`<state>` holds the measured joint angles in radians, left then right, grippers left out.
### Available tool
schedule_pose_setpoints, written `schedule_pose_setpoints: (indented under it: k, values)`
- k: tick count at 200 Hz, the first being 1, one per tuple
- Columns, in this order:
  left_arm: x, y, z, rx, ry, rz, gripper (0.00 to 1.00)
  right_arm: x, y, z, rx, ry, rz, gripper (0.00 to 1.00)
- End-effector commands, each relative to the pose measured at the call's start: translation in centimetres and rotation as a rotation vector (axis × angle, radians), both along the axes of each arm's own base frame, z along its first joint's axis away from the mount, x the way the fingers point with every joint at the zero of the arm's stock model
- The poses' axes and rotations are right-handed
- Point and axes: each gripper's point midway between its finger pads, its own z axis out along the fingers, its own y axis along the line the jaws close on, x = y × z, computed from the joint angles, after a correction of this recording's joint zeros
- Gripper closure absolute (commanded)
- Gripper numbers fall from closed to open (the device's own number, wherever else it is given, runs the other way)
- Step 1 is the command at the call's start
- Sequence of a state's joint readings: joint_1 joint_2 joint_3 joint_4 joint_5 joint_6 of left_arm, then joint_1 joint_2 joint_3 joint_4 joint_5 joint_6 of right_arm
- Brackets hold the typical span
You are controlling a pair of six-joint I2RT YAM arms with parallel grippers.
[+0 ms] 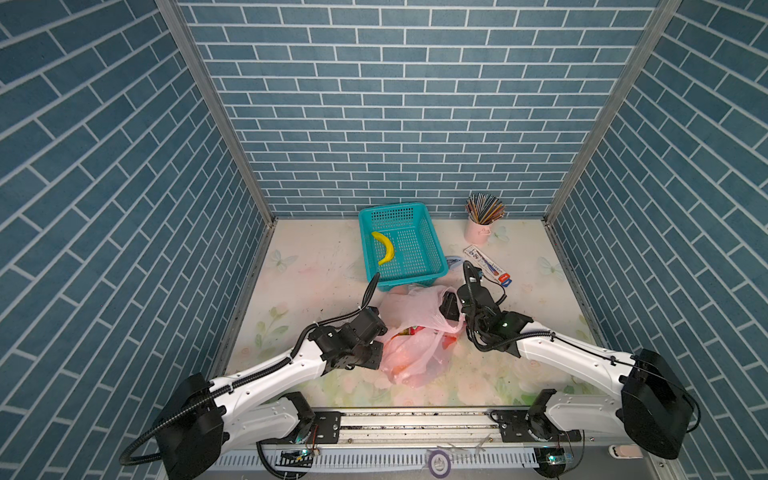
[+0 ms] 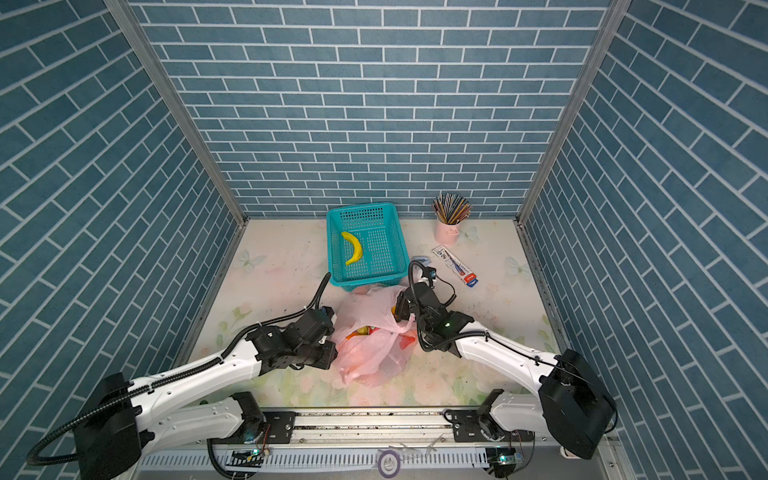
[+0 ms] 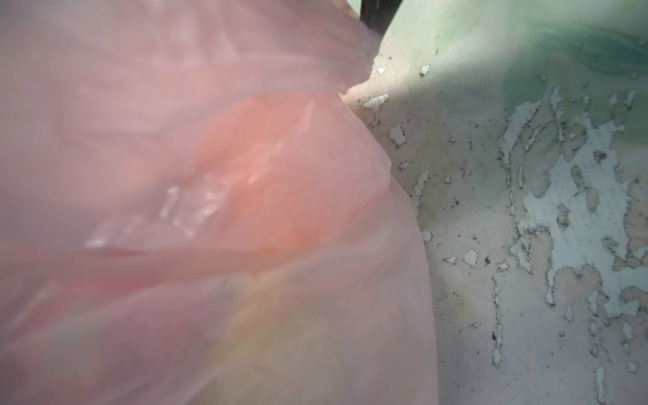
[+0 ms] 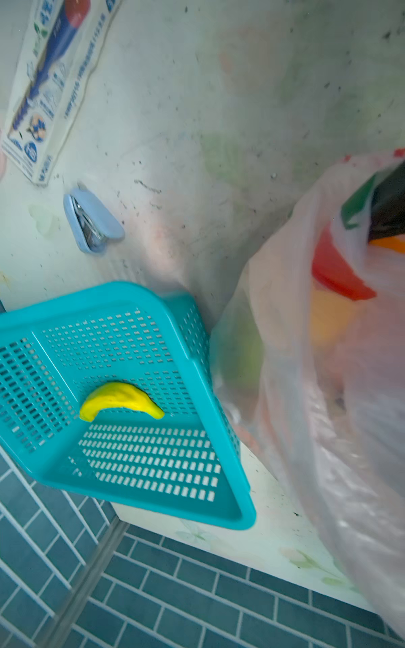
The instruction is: Untie the knot of the plastic bag and take out the fruit
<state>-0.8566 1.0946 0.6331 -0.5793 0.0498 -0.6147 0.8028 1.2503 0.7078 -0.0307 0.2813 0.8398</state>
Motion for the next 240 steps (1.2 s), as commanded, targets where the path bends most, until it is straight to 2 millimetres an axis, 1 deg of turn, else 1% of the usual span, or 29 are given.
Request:
schedule_pose_setpoints:
  k: [1,11,25,51,62,74,87,103,117,130,145,159,178,201,217,240]
  values:
    - [0.1,0.4,0.4,-0.009,-0.012,0.016,0.69,0.1,-1.0,0.8,-0.002,-0.013,-0.014,0.30]
    - [0.4,-0.1,1.2,-0.040,-0.035,0.007,0.66,-0.4,-0.5,1.1,0.011,-0.011,0.031,0.29]
    - [0.8,-0.8,2.5,-0.088,-0.071,-0.007,0.59,-1.4,0.3,1.5,0.041,0.002,0.095,0.28]
    - [1.7,-1.9,5.8,-0.163,-0.171,-0.040,0.38,-3.8,2.0,2.6,0.116,-0.001,0.226,0.26]
    - [2.2,-2.1,7.2,-0.187,-0.218,-0.047,0.31,-4.8,2.5,3.1,0.134,-0.008,0.262,0.25]
    - [2.6,-2.2,8.8,-0.204,-0.269,-0.054,0.26,-5.8,2.9,3.5,0.138,-0.009,0.286,0.24]
    - [3.0,-2.1,10.3,-0.215,-0.312,-0.058,0.23,-6.7,3.2,3.8,0.136,-0.004,0.299,0.24]
    - [3.4,-2.3,12.0,-0.227,-0.361,-0.072,0.22,-7.8,4.0,4.2,0.146,-0.009,0.338,0.25]
    - [3.4,-3.0,13.5,-0.263,-0.392,-0.110,0.22,-8.5,4.8,4.1,0.145,-0.003,0.367,0.25]
    - [3.3,-3.8,14.3,-0.296,-0.409,-0.146,0.21,-9.1,5.6,4.0,0.142,0.001,0.398,0.25]
    - [3.5,-4.4,14.8,-0.310,-0.428,-0.173,0.20,-9.6,6.5,3.2,0.128,0.016,0.438,0.25]
    - [4.1,-4.5,14.7,-0.292,-0.439,-0.165,0.20,-10.0,7.1,2.0,0.115,0.054,0.469,0.26]
    - [5.1,-4.7,14.4,-0.258,-0.447,-0.143,0.19,-11.0,7.9,0.5,0.092,0.109,0.530,0.30]
    - [6.0,-5.1,14.2,-0.244,-0.445,-0.115,0.19,-13.6,8.4,-1.2,0.062,0.177,0.625,0.34]
    - [6.4,-5.3,13.8,-0.241,-0.436,-0.101,0.20,-15.5,8.2,-2.3,0.045,0.228,0.674,0.39]
    - [6.7,-5.6,13.5,-0.237,-0.428,-0.097,0.20,-18.1,8.3,-3.0,0.061,0.278,0.749,0.45]
